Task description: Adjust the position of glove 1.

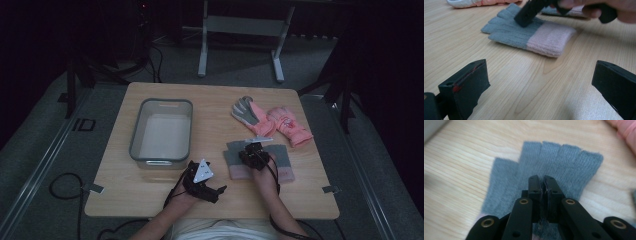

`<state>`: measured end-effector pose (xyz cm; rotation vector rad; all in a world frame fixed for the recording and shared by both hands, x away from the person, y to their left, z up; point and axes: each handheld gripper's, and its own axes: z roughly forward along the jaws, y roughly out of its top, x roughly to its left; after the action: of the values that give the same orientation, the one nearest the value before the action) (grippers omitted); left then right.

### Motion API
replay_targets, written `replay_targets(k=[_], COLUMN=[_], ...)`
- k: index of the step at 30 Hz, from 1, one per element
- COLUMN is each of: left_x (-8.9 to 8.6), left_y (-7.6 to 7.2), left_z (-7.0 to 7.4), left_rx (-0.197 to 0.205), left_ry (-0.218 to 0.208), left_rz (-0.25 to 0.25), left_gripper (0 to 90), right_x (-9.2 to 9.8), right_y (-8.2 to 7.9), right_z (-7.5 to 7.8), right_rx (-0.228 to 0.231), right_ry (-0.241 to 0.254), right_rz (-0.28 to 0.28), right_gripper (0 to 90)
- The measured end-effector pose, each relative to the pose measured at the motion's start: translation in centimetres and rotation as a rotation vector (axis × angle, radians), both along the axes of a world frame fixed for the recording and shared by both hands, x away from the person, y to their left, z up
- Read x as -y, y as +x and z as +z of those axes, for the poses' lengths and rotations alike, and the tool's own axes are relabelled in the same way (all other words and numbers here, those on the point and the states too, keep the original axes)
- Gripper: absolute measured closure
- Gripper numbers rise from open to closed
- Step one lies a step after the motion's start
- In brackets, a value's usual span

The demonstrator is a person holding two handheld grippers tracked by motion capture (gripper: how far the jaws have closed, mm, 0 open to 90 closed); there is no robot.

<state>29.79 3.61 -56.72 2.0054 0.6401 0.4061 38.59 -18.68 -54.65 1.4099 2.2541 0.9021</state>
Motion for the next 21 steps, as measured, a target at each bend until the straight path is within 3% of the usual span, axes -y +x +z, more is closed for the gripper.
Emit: replay_targets(k=[7, 10, 14, 21], left_x=[0.0, 0.0, 0.0, -0.1], left_y=[0.0, 0.0, 0.0, 0.0], left_z=[0.0, 0.0, 0.0, 0.0], left_rx=[-0.001, -0.002, -0.001, 0.000], left_ry=[-0.002, 0.000, -0.006, -0.013], left_rz=[0.002, 0.004, 0.008, 0.010], left_gripper=[0.3, 0.3, 0.3, 0.3], right_x=[0.1, 0.2, 0.7, 2.2], right_y=[-0.1, 0.0, -0.1, -0.3], right_z=[-0.4, -0.3, 0.5, 3.3], right_rx=[0.011, 0.016, 0.036, 0.077], right_ry=[0.014, 0.010, 0.005, -0.003], right_rz=[-0.004, 0.003, 0.009, 0.091], right_gripper=[81.3, 75.0, 70.9, 66.1])
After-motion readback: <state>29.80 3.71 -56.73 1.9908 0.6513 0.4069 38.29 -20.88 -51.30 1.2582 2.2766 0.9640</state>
